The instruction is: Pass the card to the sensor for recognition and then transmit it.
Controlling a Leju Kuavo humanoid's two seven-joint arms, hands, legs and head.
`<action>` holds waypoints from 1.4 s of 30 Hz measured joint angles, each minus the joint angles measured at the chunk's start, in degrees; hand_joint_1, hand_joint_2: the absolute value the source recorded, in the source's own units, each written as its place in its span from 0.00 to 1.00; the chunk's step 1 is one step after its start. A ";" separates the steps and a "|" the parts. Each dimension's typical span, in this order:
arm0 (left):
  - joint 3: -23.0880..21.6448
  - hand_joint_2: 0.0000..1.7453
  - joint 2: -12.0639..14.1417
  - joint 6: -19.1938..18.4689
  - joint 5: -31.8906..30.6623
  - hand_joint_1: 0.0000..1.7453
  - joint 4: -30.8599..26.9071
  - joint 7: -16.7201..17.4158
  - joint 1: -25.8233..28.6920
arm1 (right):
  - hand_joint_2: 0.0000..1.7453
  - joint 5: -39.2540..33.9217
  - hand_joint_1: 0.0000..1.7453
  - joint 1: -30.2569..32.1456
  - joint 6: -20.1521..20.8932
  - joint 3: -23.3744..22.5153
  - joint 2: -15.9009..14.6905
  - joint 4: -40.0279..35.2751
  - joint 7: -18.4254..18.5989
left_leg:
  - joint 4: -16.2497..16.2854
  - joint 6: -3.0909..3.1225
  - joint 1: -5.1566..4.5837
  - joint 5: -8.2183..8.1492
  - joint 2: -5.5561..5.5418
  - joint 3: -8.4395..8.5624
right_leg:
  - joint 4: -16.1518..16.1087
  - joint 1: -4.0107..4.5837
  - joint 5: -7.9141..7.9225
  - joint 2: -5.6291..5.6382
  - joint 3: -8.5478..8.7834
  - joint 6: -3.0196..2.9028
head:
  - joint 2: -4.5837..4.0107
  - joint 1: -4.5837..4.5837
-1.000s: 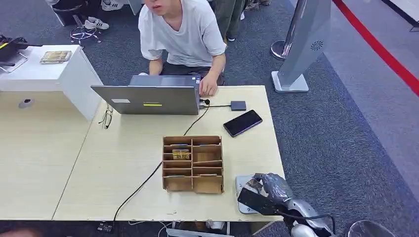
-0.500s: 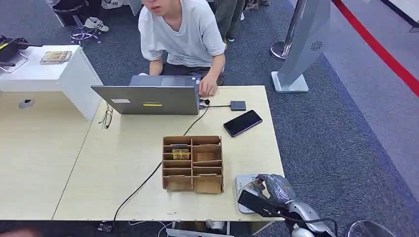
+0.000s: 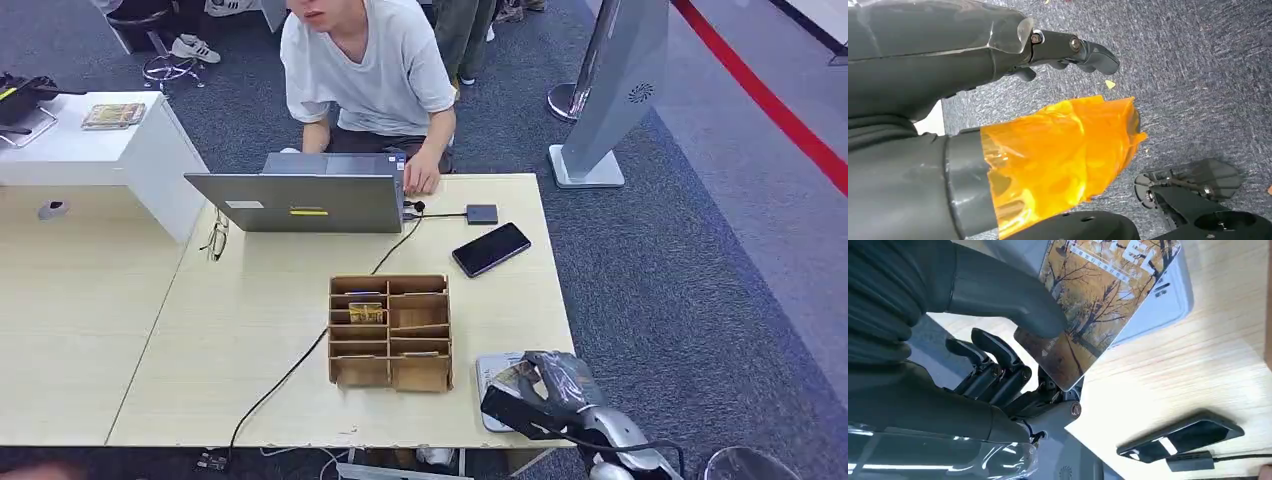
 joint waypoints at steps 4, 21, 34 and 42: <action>0.02 0.00 -0.04 0.00 -0.05 0.00 0.00 0.09 0.00 | 1.00 2.50 1.00 -0.22 0.24 0.02 0.00 0.00 1.01 | 0.00 0.00 0.00 0.00 0.00 0.00 | 0.00 0.00 0.00 0.00 0.00 0.00 | 0.00 -0.02; 0.04 0.00 -0.37 0.02 -0.20 0.00 0.00 0.15 -0.01 | 1.00 3.74 1.00 -0.75 1.66 0.02 0.20 0.02 0.94 | 0.00 0.00 0.00 0.00 0.00 0.01 | 0.00 0.00 0.00 0.00 0.01 0.00 | 0.00 0.00; 0.09 0.00 -0.37 0.02 -0.26 0.00 0.00 0.13 -0.01 | 1.00 4.77 1.00 -0.98 2.14 0.04 0.96 0.02 0.24 | 0.00 0.00 0.00 0.00 0.01 0.01 | 0.00 0.00 0.00 0.01 0.01 0.00 | 0.00 0.00; 0.09 0.00 -0.37 0.04 -0.57 0.00 0.00 0.13 -0.01 | 1.00 5.54 1.00 -1.22 2.06 0.13 1.95 0.24 -0.15 | 0.00 0.00 0.00 0.00 0.00 0.01 | 0.00 0.00 0.00 0.00 0.01 0.00 | 0.00 0.00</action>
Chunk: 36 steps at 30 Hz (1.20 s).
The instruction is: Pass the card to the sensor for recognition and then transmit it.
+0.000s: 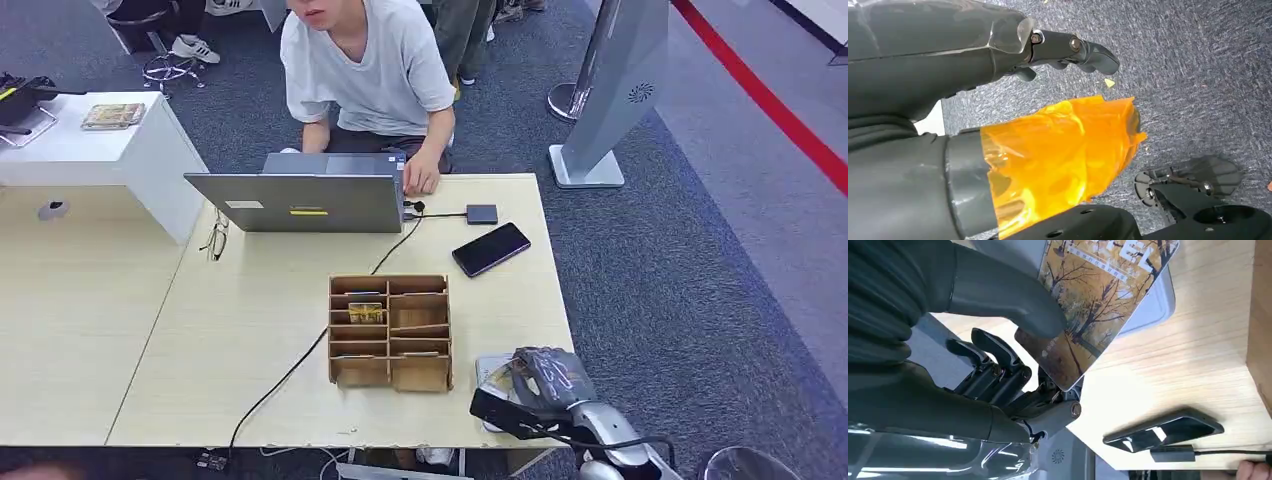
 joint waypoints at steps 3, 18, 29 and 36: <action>0.00 0.00 -0.02 0.00 -0.04 0.00 0.00 0.00 0.00 | 1.00 0.39 1.00 -0.10 -0.20 0.04 0.33 0.09 -0.11 | 0.00 0.00 0.00 0.00 0.00 0.00 | 0.00 0.00 0.00 0.00 0.00 0.00 | 0.00 0.00; 0.00 0.00 -0.02 -0.02 -0.24 0.00 0.00 -0.18 0.00 | 1.00 1.42 1.00 -0.40 -0.81 0.15 1.33 0.61 -0.55 | 0.00 0.00 0.00 0.00 0.00 -0.01 | 0.00 0.00 0.00 0.00 -0.01 0.00 | 0.00 0.00; 0.04 0.00 0.00 -0.02 -0.46 0.00 0.00 -0.50 0.00 | 1.00 1.44 1.00 -0.40 -1.75 0.15 2.36 0.70 -1.05 | 0.00 0.00 0.00 0.00 0.00 -0.02 | 0.00 0.00 0.00 0.00 -0.01 0.00 | 0.00 0.00; 0.26 0.00 0.00 -0.02 -0.61 0.00 0.00 -0.52 0.00 | 1.00 1.24 1.00 -0.38 -2.58 -0.06 2.75 0.81 -2.21 | 0.00 0.00 0.00 0.00 0.00 -0.02 | 0.00 0.00 0.00 0.00 -0.02 0.00 | 0.00 0.00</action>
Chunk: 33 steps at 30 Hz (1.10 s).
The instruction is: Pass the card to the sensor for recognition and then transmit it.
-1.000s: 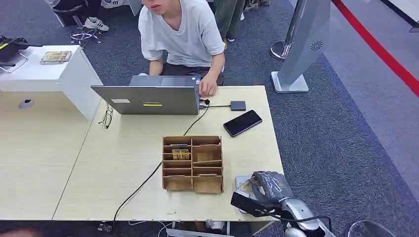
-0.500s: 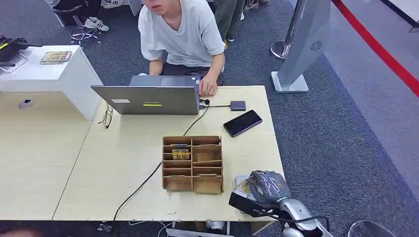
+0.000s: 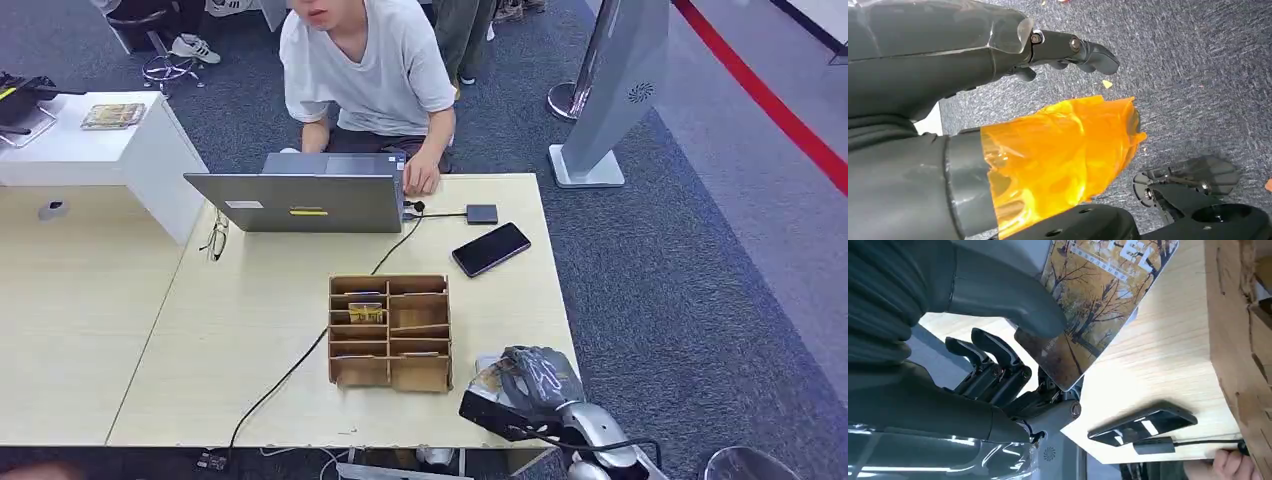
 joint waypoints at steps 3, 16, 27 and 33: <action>0.13 0.00 0.00 -0.02 0.00 0.00 0.00 -0.04 0.00 | 1.00 -0.68 1.00 0.00 -0.40 -0.18 0.26 -0.02 -1.07 | 0.00 0.00 0.00 0.00 0.00 0.00 | 0.00 0.00 0.00 0.00 0.00 0.00 | 0.00 0.00; 0.96 0.00 0.00 -0.04 -0.24 0.00 0.00 -0.31 0.03 | 1.00 -8.90 1.00 1.25 -0.20 -1.92 1.07 -1.97 -6.38 | 0.00 0.00 -0.01 0.00 -0.01 -0.06 | 0.00 -0.01 0.00 -0.01 -0.07 0.00 | 0.00 0.00; 1.36 0.00 0.07 -0.02 -0.31 0.00 0.00 -0.70 0.04 | 1.00 -20.71 1.00 1.59 4.80 -3.59 0.28 -3.69 -12.13 | 0.00 0.00 0.00 0.00 -0.01 -0.08 | 0.00 0.00 -0.01 -0.01 -0.09 0.00 | 0.00 0.00; 1.51 0.00 0.15 -0.02 -0.57 0.00 0.00 -0.87 0.03 | 1.00 -30.15 1.00 1.56 10.78 -4.29 -1.25 -3.87 -17.27 | 0.00 0.00 -0.01 0.00 -0.02 -0.10 | 0.00 -0.01 0.00 -0.01 -0.09 0.00 | 0.00 0.00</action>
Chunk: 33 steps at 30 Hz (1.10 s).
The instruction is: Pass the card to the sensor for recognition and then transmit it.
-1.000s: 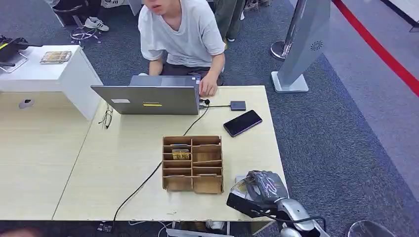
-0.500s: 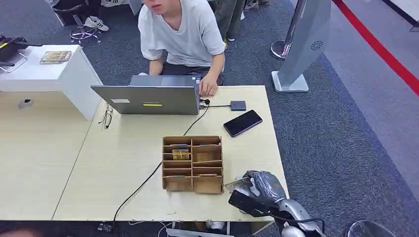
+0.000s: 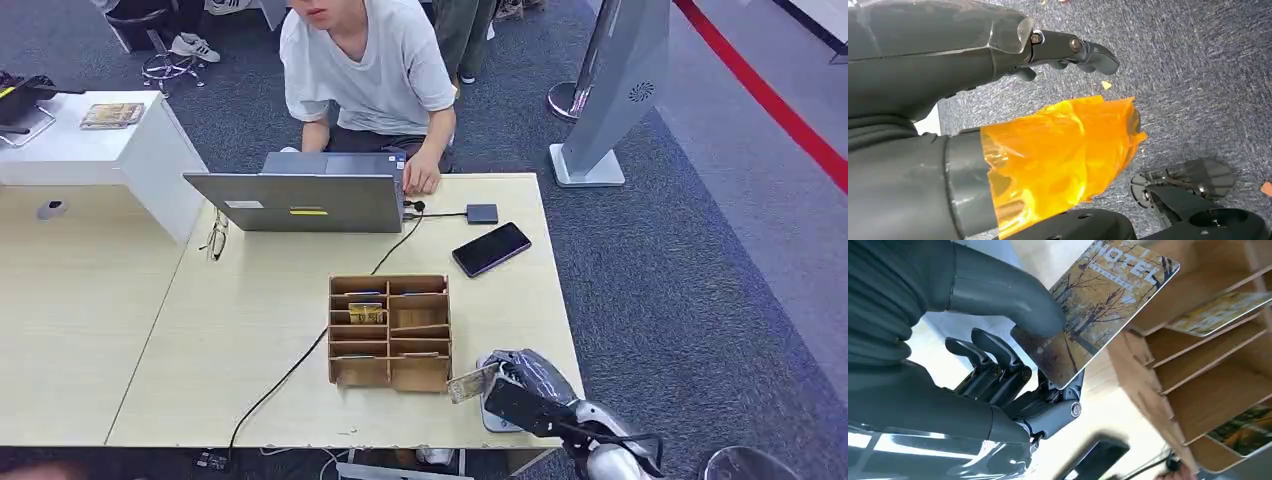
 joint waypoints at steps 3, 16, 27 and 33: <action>0.00 0.00 0.00 -0.02 -0.02 0.00 0.00 -0.02 0.00 | 1.00 -2.13 1.00 -0.04 1.41 -0.02 -0.41 -0.04 -1.37 | 0.00 0.00 0.00 0.00 0.00 0.00 | 0.00 0.00 0.00 0.00 0.00 0.00 | 0.00 0.00; 0.02 0.00 0.09 -0.39 -0.81 0.00 0.00 -0.96 -0.08 | 1.00 -16.06 1.00 -2.26 14.69 0.92 -2.14 -0.07 -8.49 | 0.00 0.00 0.00 0.00 0.03 0.02 | 0.01 0.00 0.01 0.03 -0.02 0.00 | 0.00 -0.02; 0.02 0.00 0.42 -0.79 -1.92 0.00 0.00 -1.22 -0.19 | 1.00 -31.07 1.00 -5.06 30.81 4.46 -6.75 0.07 -19.27 | 0.00 0.00 0.00 0.00 -0.03 0.00 | 0.00 0.00 0.00 -0.03 0.00 0.00 | 0.00 0.00; 0.02 0.00 0.42 -0.74 -1.92 0.00 0.00 -1.27 -0.19 | 1.00 -31.73 1.00 -4.83 28.81 4.46 -6.16 -0.83 -20.25 | 0.00 0.00 0.00 0.00 -0.03 0.00 | 0.01 0.00 0.00 -0.03 0.00 0.00 | 0.00 0.00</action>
